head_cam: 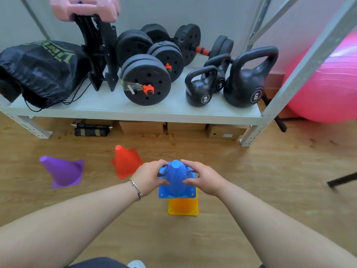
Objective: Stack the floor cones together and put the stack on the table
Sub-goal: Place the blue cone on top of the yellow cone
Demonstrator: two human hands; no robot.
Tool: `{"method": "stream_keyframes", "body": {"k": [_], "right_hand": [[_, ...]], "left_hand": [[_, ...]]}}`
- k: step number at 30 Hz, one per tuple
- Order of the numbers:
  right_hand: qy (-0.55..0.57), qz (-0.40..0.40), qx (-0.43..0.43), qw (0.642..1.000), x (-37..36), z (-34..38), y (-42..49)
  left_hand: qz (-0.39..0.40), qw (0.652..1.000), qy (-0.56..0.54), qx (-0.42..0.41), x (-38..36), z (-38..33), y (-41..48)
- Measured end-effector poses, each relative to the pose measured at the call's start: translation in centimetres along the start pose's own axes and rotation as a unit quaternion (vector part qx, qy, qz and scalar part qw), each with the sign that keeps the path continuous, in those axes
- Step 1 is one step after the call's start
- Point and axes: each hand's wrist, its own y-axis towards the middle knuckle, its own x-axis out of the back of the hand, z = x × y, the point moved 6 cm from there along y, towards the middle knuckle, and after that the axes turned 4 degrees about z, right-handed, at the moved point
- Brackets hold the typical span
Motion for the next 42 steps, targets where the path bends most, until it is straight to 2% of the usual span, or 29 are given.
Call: {"method": "stream_keyframes", "body": {"k": [10,19,29,34,38,42], "right_hand": [[0.068,-0.005,-0.106,0.992,-4.5,-9.4,2.1],[-0.007,0.017,-0.149,0.989,-8.1,-11.9,4.2],[-0.017,0.009,-0.161,0.987,-9.3,-13.6,4.5],[-0.117,0.022,-0.138,0.983,-8.8,-13.1,4.5],[-0.246,-0.084,-0.119,0.958,-6.4,-11.8,3.9],[-0.285,-0.164,-0.103,0.939,-3.7,-8.9,2.8]], "left_hand": [[0.096,0.995,0.018,-0.01,-9.9,3.1,4.7],[0.128,0.991,0.049,0.0,-14.1,6.1,5.7],[0.143,0.989,0.046,0.014,-16.3,7.2,6.2],[0.17,0.975,0.145,0.015,-16.7,7.1,6.0],[0.129,0.956,0.262,0.012,-15.4,7.2,5.0],[0.006,0.949,0.316,0.014,-10.9,5.4,4.1]]}}
